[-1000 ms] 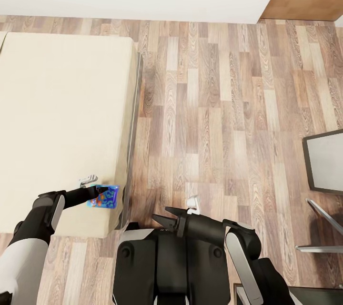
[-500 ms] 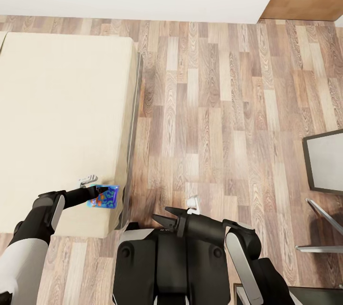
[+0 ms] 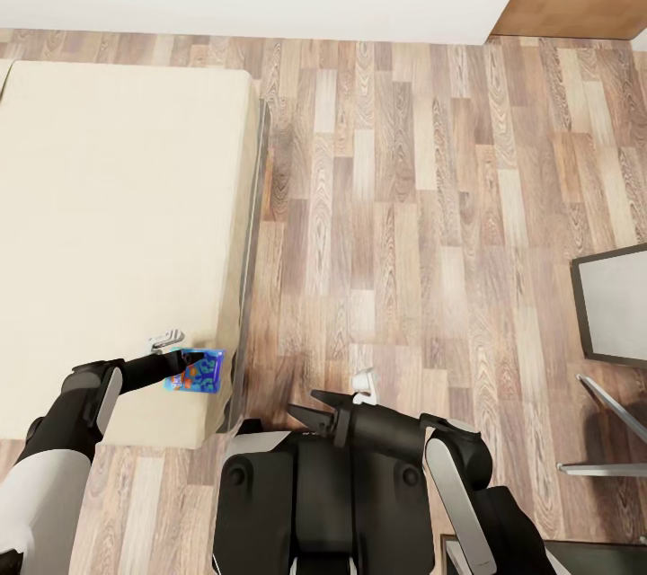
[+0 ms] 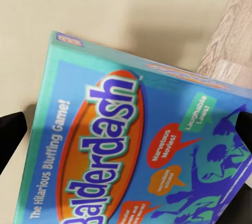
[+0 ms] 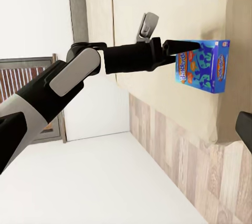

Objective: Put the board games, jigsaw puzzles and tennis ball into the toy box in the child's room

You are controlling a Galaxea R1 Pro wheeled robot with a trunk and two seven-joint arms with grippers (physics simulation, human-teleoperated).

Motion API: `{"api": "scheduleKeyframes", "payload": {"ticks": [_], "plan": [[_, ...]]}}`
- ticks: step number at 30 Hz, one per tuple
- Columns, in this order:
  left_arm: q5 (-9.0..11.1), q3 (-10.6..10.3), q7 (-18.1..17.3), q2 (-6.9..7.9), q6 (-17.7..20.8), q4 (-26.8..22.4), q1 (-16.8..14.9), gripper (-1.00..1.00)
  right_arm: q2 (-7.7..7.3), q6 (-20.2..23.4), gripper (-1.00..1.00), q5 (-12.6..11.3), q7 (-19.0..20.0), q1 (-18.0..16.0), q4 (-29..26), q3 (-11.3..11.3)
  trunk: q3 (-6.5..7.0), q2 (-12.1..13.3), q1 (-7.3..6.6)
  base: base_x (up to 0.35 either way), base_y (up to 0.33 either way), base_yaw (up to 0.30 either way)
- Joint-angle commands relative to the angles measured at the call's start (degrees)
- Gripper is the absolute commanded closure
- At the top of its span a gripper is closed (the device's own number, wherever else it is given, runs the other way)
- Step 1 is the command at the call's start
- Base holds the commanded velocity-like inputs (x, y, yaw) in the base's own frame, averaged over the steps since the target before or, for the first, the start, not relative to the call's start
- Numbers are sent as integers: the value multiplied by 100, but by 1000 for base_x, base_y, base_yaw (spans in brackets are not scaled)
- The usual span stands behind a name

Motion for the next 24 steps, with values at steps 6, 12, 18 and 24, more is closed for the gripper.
{"api": "scheduleKeyframes", "payload": {"ticks": [6,12,18,24], "plan": [[-30,15,-58,-1,30,-5,-3,-100,2,34,-100,-21,7,-3,0,-4,-6,-9,3,0,0,0],[-30,11,-85,3,24,-5,-3,-100,2,34,-100,-22,4,-2,0,-8,-6,-9,3,0,0,0],[-30,10,-103,11,29,-5,-3,-100,2,34,-100,-22,9,-2,-2,-18,-6,-9,3,0,0,0],[-30,10,-154,16,26,-5,-3,-100,2,34,-100,-24,10,-3,-4,-19,-6,-9,3,0,0,0]]}}
